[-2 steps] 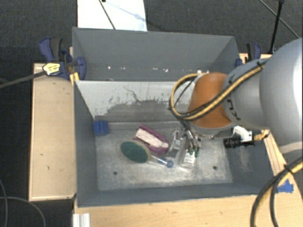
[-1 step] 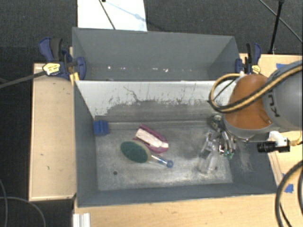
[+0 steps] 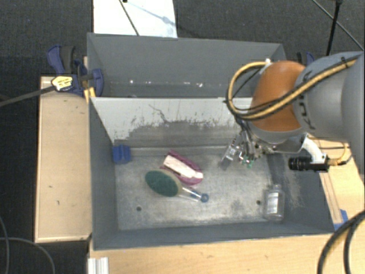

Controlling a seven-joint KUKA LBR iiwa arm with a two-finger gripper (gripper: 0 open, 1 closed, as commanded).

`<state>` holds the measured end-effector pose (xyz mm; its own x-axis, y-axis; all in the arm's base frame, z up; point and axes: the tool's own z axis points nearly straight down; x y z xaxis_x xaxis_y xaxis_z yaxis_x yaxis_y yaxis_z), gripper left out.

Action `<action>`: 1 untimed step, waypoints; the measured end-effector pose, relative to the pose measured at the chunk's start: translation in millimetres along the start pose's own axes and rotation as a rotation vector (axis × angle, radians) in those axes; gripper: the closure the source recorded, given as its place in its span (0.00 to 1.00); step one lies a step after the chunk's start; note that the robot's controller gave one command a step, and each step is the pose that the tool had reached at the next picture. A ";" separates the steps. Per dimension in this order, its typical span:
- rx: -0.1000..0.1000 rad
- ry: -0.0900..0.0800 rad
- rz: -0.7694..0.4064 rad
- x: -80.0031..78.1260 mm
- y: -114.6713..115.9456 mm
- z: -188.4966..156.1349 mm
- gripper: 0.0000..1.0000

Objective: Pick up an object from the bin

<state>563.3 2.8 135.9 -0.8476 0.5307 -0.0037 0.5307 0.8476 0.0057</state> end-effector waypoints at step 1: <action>0.007 -0.001 -0.124 -55.0 -91.8 10.8 1.00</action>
Offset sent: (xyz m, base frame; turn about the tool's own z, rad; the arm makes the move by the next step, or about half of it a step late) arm -0.0021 -0.1014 -0.0114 -0.1307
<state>561.3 -104.2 124.8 -0.9069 0.4214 -0.0050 0.4214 0.9069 -0.0023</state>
